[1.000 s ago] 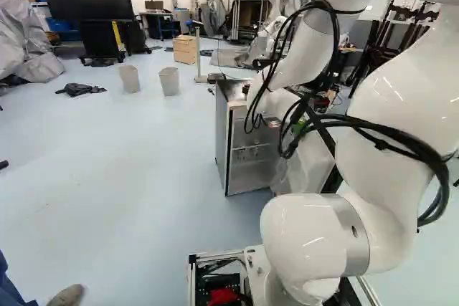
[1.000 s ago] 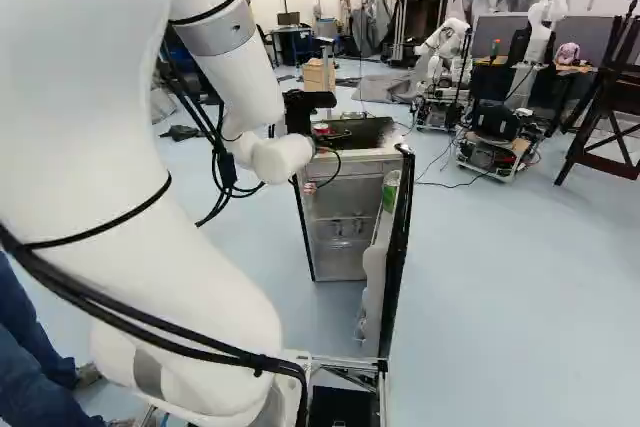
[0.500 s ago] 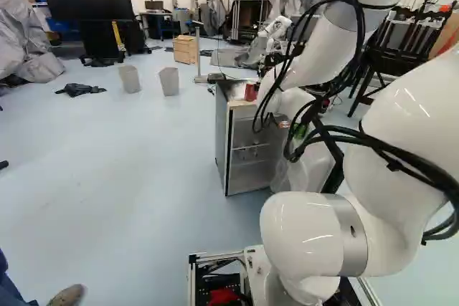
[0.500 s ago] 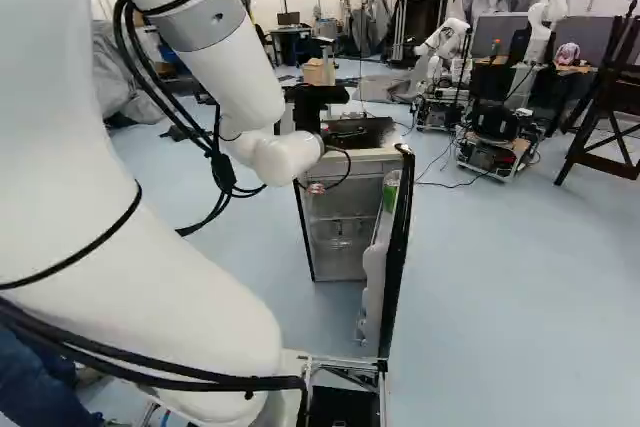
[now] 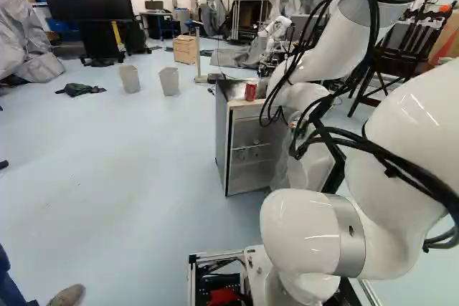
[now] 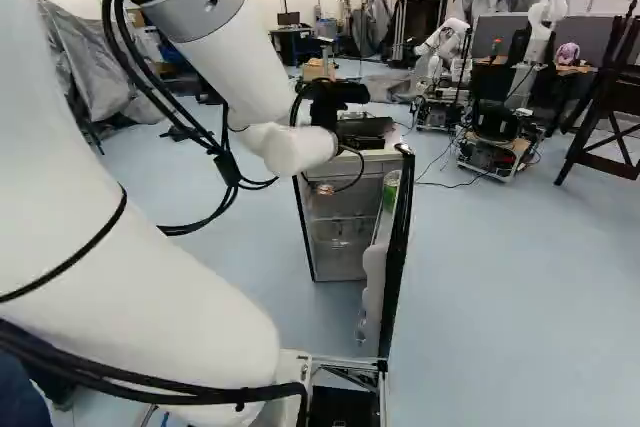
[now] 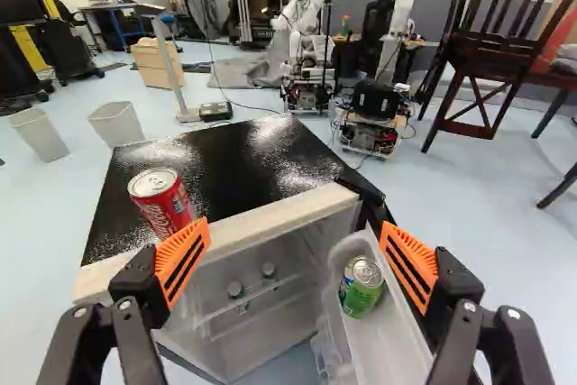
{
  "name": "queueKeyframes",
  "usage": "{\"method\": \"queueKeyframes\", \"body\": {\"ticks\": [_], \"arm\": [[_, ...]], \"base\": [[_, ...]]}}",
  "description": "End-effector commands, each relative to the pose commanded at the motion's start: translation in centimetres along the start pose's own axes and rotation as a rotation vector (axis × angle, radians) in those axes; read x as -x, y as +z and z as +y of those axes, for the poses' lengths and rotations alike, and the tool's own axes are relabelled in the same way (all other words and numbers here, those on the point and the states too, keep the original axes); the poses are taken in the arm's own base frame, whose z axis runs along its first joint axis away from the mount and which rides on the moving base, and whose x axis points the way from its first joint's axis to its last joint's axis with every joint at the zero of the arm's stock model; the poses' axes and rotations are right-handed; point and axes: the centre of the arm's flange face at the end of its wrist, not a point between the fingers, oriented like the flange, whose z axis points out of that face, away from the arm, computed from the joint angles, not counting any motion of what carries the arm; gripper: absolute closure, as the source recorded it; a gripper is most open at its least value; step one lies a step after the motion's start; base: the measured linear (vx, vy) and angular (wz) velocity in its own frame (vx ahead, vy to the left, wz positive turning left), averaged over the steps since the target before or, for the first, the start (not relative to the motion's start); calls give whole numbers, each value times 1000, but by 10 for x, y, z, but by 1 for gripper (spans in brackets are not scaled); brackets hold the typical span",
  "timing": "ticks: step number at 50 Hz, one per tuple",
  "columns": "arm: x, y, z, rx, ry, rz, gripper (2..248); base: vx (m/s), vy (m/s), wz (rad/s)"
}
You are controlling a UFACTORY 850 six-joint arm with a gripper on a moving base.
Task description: Grab a drink from the fridge
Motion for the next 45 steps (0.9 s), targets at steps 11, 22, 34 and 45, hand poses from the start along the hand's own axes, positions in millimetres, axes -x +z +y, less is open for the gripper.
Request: {"method": "queueKeyframes", "body": {"ticks": [11, 22, 34, 45], "arm": [[-5, 2, 15, 43, 34, -62, 3], [-10, 3, 29, 80, 70, -126, 3], [-16, 3, 45, 115, 107, -191, 3], [-25, 4, 59, 148, 144, -216, 3]], "base": [[0, 0, 0], [0, 0, 0], [0, 0, 0], [0, 0, 0]]}}
